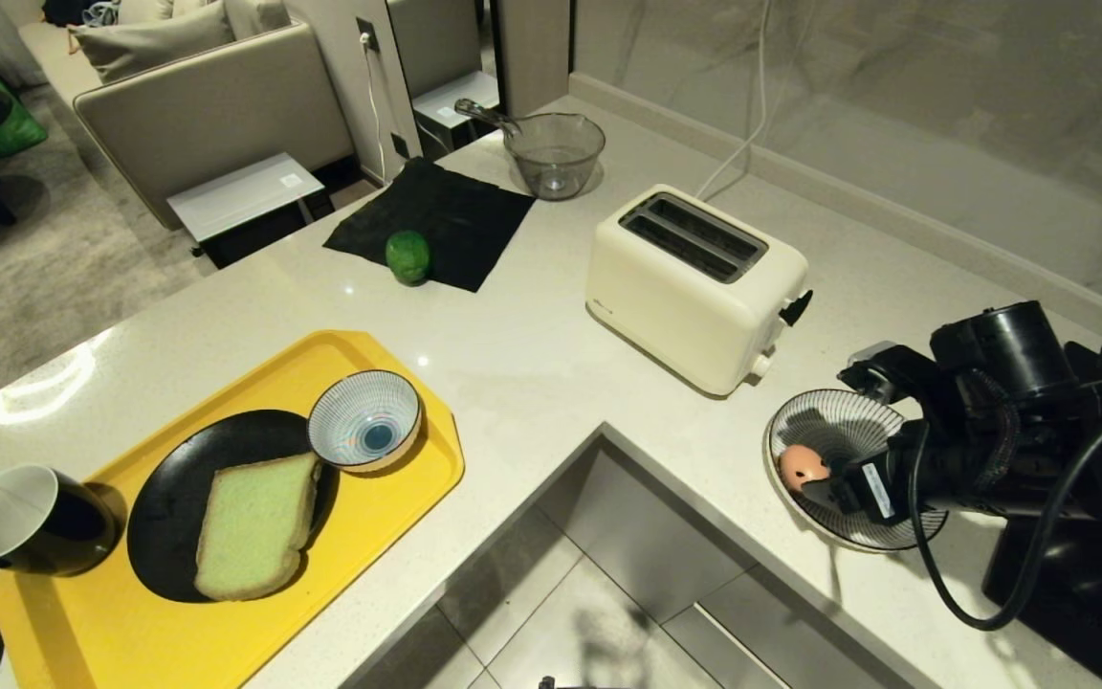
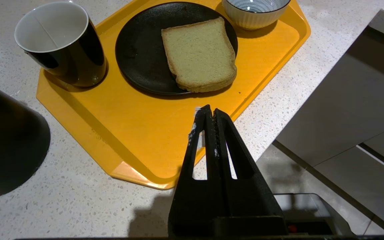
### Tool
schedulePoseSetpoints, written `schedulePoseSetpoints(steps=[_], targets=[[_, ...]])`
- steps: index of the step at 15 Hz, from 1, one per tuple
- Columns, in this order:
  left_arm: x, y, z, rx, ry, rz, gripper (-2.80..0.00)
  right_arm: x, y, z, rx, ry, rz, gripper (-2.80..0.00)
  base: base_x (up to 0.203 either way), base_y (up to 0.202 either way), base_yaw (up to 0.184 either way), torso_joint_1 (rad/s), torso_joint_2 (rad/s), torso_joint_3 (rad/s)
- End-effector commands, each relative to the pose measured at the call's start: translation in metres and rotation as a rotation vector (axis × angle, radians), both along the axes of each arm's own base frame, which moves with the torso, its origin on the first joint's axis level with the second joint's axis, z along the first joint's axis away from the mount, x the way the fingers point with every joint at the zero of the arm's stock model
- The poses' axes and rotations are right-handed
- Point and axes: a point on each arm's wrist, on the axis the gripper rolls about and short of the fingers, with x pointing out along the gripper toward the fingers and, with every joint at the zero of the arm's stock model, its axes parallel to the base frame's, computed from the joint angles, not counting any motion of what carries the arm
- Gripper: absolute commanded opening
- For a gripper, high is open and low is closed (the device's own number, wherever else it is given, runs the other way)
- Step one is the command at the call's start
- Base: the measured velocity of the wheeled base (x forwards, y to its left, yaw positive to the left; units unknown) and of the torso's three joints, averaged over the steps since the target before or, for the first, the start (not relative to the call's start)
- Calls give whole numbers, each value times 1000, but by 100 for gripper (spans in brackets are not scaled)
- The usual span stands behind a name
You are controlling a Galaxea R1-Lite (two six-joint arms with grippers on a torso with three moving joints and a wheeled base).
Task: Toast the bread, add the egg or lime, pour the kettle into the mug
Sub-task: Pick up the egg
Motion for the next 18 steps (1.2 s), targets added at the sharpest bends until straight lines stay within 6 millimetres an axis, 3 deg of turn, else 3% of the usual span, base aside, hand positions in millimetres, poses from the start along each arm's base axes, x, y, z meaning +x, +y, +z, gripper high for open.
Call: schedulePoseSetpoints(steps=[1, 9, 18], targets=[[0, 0, 0, 0, -1, 1, -280, 5, 2, -5, -6, 14, 0, 0, 0, 0, 0, 0, 0, 0], [0, 0, 0, 0, -1, 0, -280, 24, 6, -19, -26, -4, -21, 0, 0, 0, 0, 0, 0, 0], [0, 0, 0, 0, -1, 1, -280, 39, 7, -21, -36, -56, -54, 0, 0, 0, 0, 0, 0, 0]])
